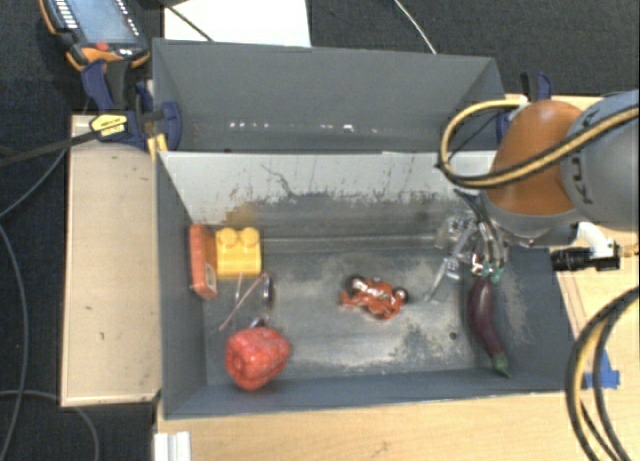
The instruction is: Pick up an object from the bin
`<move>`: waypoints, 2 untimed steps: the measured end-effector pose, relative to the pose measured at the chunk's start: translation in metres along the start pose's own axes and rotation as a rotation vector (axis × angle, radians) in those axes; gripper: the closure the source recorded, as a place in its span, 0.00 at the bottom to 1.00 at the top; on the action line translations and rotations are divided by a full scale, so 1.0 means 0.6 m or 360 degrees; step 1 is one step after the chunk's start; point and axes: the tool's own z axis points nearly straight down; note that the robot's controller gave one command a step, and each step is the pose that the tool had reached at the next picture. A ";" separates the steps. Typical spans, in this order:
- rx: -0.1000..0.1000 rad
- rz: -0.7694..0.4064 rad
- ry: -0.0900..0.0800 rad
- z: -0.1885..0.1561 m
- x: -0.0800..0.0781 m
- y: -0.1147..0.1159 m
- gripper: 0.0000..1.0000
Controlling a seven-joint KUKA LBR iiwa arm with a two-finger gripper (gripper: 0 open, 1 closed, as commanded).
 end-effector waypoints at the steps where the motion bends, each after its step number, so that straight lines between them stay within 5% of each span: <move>1: -0.0008 0.0081 -0.0031 -0.128 0.047 0.063 0.00; 2: -0.0002 0.0149 -0.0003 0.046 0.059 0.029 0.00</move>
Offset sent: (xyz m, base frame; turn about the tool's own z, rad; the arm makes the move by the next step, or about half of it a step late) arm -0.0269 0.0302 -0.0280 0.0912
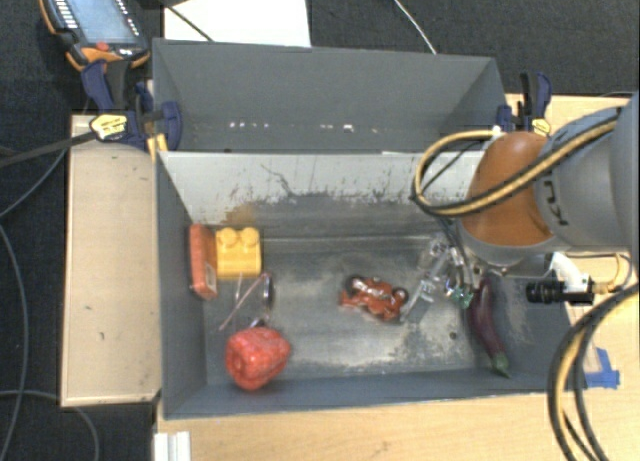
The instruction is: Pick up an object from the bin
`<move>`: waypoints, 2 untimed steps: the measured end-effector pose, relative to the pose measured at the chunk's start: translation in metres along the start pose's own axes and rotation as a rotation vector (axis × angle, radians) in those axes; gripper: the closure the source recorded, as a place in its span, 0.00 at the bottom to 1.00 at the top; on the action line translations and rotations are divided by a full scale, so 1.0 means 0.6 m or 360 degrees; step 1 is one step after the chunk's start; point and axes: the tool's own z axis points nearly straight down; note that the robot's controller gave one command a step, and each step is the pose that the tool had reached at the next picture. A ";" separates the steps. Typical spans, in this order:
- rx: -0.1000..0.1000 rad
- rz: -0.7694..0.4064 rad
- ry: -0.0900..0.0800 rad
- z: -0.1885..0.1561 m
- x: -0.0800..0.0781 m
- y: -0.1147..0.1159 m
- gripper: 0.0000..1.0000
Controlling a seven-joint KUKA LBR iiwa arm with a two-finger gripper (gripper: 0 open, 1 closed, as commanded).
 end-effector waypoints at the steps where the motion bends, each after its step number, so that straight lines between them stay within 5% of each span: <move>1: -0.0019 0.0195 -0.0030 -0.068 0.032 0.131 0.00; 2: 0.0001 -0.0055 0.0001 -0.012 0.084 0.109 0.00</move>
Offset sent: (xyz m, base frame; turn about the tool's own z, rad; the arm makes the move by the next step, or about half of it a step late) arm -0.0143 0.0813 0.0068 -0.0415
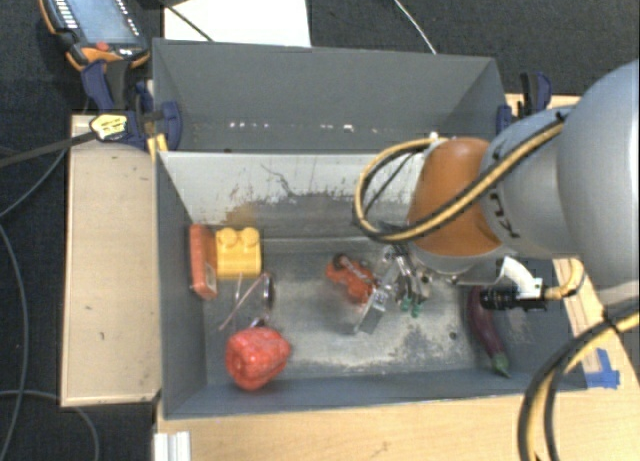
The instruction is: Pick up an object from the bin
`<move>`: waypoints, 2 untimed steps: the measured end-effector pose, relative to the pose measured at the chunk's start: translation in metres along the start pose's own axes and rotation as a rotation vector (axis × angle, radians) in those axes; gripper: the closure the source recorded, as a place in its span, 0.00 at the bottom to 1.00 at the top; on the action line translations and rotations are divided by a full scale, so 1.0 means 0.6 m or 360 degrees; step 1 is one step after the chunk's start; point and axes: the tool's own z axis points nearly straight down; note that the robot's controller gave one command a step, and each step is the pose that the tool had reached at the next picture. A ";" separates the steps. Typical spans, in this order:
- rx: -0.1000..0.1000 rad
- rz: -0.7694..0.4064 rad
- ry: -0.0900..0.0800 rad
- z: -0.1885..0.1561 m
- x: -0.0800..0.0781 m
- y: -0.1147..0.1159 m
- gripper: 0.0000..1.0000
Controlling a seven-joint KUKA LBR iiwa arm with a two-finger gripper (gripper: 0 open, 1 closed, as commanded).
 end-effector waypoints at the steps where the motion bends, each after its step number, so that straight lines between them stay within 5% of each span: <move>1: -0.0026 0.0314 -0.0036 0.014 -0.019 0.078 0.00; 2: -0.0007 0.0424 -0.0010 0.014 -0.003 0.069 0.00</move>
Offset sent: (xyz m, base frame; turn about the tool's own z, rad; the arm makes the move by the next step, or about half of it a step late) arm 0.0148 0.0373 -0.0086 0.2999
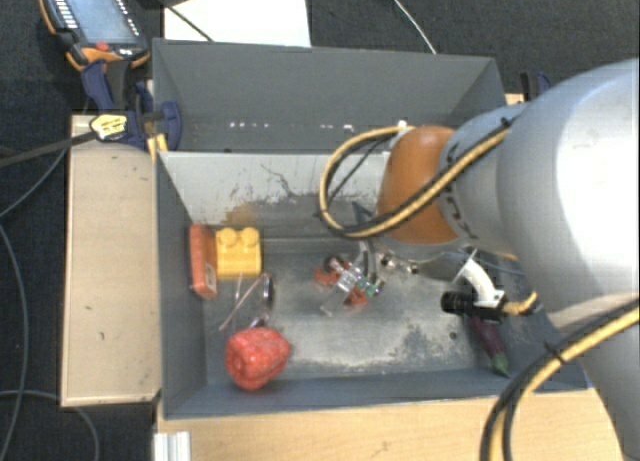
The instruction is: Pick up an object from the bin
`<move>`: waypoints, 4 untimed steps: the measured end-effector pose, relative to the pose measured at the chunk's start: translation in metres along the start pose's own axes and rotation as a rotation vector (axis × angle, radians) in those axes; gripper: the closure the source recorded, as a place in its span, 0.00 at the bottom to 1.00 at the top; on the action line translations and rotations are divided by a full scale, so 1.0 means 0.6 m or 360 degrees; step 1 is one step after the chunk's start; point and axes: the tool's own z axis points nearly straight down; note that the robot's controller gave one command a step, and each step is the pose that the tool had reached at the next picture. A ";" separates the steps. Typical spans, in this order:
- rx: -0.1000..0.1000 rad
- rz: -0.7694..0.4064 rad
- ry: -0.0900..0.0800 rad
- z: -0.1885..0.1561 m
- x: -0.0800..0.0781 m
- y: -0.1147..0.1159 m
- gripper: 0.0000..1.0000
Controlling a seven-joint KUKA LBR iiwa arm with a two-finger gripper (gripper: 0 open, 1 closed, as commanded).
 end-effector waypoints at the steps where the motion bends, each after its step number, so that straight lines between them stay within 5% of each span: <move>1: -0.0027 -0.0086 -0.0029 0.000 -0.012 0.026 1.00; 4: -0.0034 -0.0160 -0.0042 0.000 -0.016 0.046 1.00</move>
Offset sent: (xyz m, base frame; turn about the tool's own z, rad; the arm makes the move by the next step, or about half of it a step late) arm 0.0000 0.0000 0.0000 0.0000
